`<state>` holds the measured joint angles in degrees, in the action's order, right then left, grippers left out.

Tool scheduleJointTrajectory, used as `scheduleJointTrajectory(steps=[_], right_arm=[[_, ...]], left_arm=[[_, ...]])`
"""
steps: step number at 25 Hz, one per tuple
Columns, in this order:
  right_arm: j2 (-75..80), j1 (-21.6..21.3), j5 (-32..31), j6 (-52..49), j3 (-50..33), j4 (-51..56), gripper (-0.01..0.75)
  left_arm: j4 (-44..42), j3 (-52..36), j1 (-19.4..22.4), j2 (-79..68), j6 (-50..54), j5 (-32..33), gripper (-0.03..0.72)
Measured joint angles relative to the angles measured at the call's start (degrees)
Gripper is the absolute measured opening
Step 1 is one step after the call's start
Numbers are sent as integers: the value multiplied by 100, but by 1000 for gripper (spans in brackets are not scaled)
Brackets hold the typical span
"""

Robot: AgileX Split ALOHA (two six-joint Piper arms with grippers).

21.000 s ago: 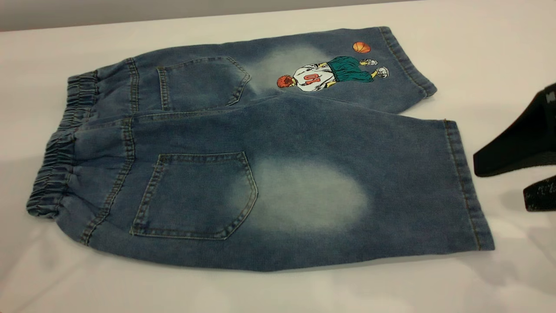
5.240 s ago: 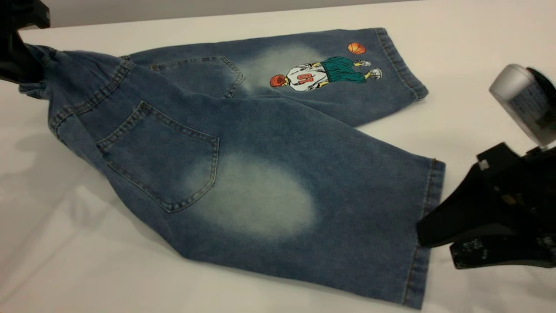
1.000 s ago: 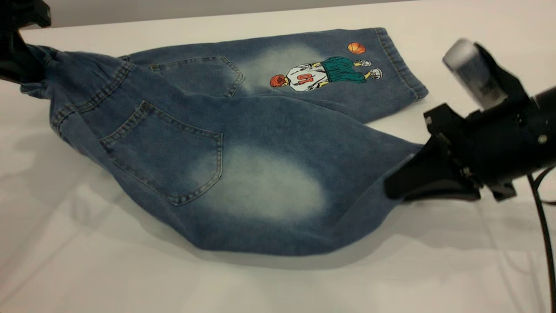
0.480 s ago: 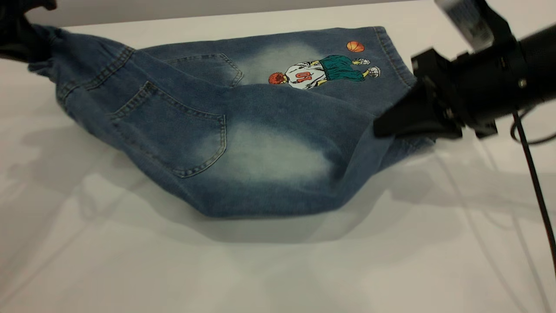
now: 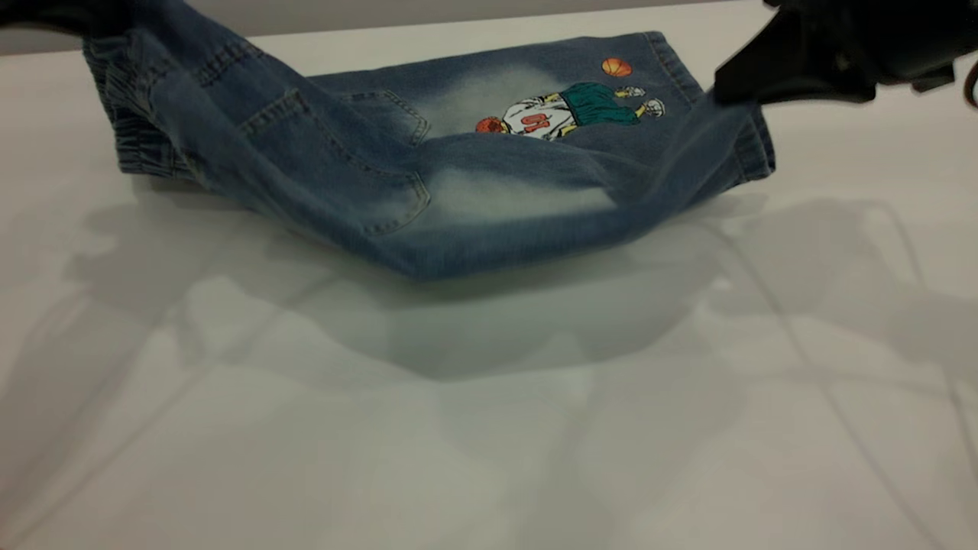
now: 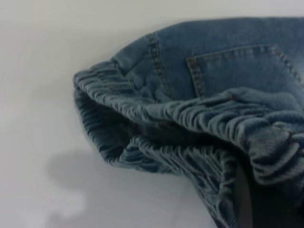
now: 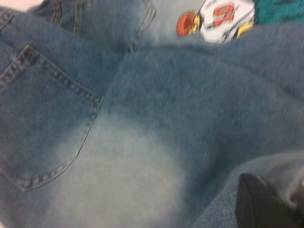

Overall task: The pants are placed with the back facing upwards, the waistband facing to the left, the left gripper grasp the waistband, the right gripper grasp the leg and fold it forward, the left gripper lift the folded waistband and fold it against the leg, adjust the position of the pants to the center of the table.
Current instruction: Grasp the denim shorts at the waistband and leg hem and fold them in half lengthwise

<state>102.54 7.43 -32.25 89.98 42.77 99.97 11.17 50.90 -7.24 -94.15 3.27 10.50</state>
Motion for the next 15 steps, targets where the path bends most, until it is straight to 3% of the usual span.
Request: scheduleJointTrajectory(steps=[15], right_arm=[[490, 0, 275, -85, 1238, -503, 12]], left_arm=[[-66, 1029, 18, -1017, 176, 847, 73]])
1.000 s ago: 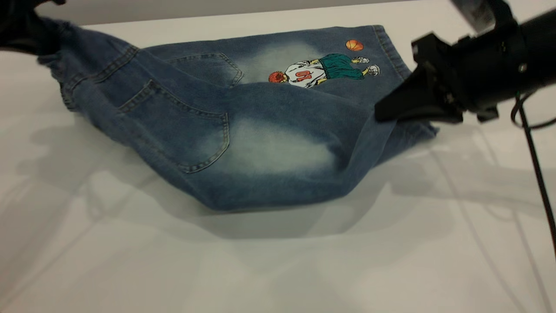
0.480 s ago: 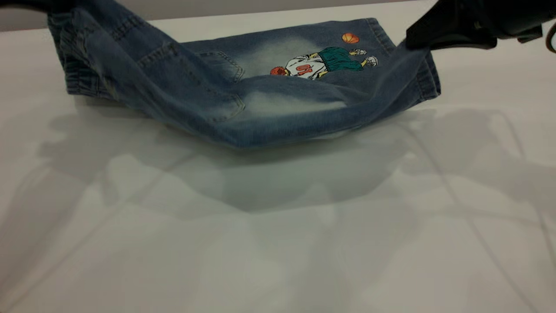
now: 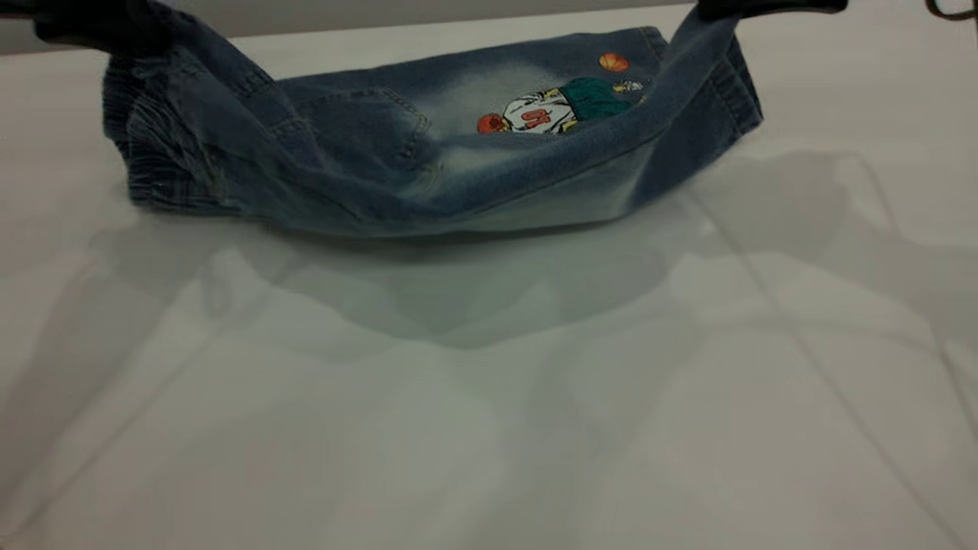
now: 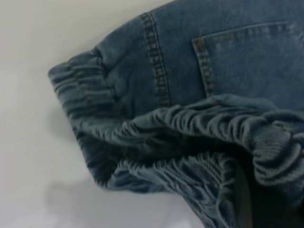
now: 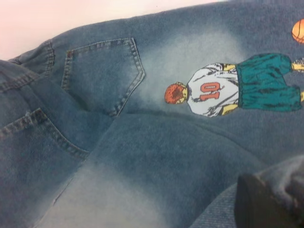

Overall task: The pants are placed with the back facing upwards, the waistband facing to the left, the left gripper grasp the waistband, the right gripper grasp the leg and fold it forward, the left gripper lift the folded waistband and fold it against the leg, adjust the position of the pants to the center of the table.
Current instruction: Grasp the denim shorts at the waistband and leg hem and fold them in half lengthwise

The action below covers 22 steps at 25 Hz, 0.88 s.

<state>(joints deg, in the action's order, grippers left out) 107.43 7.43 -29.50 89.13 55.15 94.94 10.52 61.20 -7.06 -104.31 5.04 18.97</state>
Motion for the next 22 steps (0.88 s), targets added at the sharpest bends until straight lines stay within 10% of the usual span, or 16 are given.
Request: scheduleJointTrajectory(steps=[22], right_arm=[[1976, 0, -68, -1755, 3000, -1926, 12]], left_arm=[[-600, 2952, 291, -1854, 32, 1900, 73]])
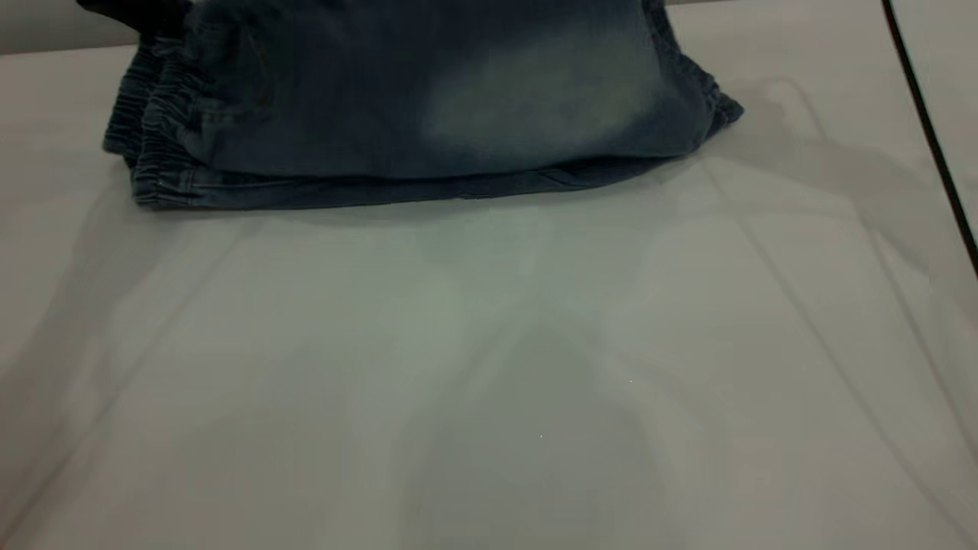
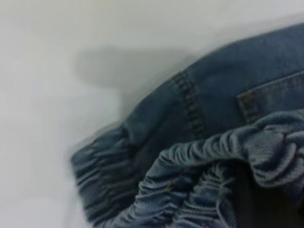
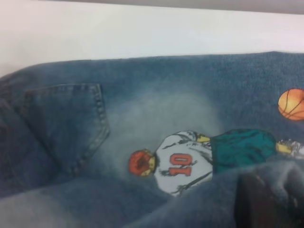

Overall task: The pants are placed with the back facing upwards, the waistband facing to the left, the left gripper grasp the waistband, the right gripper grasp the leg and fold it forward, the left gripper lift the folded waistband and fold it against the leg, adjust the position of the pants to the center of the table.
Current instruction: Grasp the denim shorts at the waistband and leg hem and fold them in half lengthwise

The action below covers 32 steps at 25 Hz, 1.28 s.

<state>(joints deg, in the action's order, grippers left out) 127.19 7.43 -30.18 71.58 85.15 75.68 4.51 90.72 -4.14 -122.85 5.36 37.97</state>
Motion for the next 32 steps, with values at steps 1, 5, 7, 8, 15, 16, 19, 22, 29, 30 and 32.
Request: scheduleJointTrajectory(steps=[1, 5, 7, 8, 15, 16, 19, 22, 29, 30, 32], right_arm=[[101, 0, -12, -108, 135, -147, 12], [494, 0, 60, -633, 691, -664, 12], [615, 0, 214, -902, 863, -866, 12], [643, 0, 324, -1011, 880, -959, 12], [712, 2, 673, -2205, 836, -2196, 12], [712, 2, 689, -2445, 822, -2439, 12], [712, -3, 615, -3170, 804, -3172, 12], [712, 3, 501, -3936, 783, -3916, 12], [707, -2, 273, -4899, 783, -4938, 76], [707, -2, 273, -4899, 783, -4938, 107], [707, -2, 273, -4899, 783, -4938, 181]], left_arm=[[20, 127, 36, -74, 0, 29, 73], [-42, 545, 133, -364, -4, 267, 73], [-42, 699, 128, -492, -28, 312, 73], [-48, 758, 128, -558, -28, 312, 73], [-209, 834, 115, -758, -35, 514, 73], [-276, 834, 115, -751, -35, 541, 73], [-421, 834, 114, -751, -40, 685, 73], [-451, 834, 114, -751, -43, 787, 73], [-451, 834, 114, -751, -157, 788, 74], [-451, 834, 114, -751, -246, 781, 76], [-451, 834, 114, -751, -383, 776, 85]])
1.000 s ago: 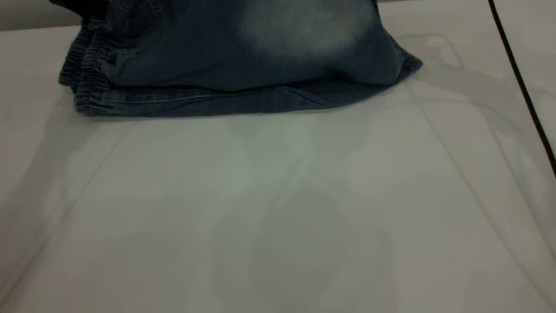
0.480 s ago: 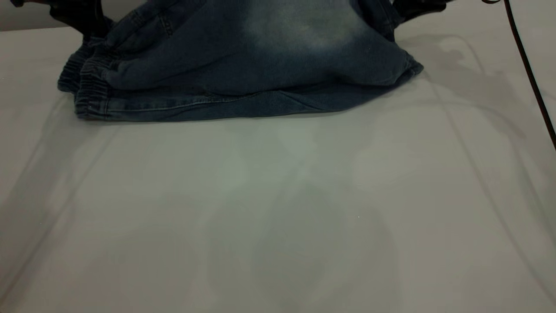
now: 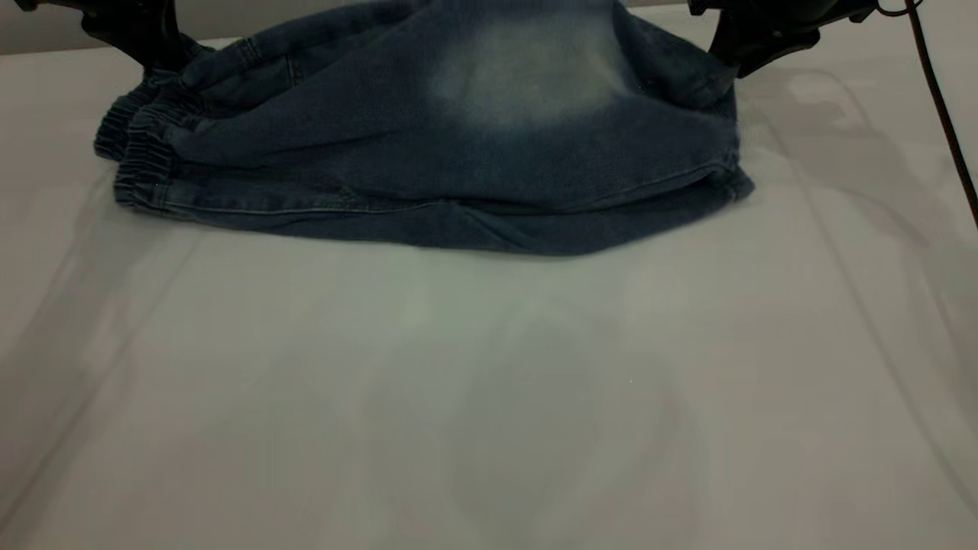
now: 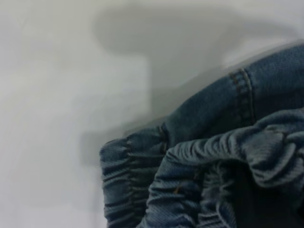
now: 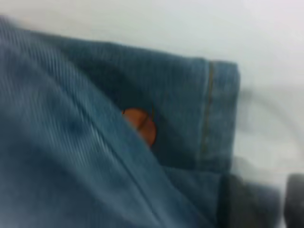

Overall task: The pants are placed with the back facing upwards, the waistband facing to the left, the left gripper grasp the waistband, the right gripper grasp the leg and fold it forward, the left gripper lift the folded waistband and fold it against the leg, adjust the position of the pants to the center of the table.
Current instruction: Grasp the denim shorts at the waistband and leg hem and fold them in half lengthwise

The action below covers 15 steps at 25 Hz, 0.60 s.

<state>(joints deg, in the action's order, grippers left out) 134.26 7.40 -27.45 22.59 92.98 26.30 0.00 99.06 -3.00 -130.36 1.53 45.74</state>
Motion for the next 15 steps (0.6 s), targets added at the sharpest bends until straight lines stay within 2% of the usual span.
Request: scheduleJointTrajectory(steps=[3, 7, 12, 15], right_arm=[[0, 0, 0, 5, 12, 5, 327], [-38, 0, -23, 5, 61, 33, 460], [-167, 0, -130, 5, 61, 48, 498], [-272, 0, -338, 11, 63, 48, 498]], left_arm=[[0, 0, 0, 0, -102, -47, 121], [0, 0, 0, 0, -102, -143, 238], [0, 0, 0, 12, -102, -404, 430], [0, 140, 0, 20, -86, -442, 507]])
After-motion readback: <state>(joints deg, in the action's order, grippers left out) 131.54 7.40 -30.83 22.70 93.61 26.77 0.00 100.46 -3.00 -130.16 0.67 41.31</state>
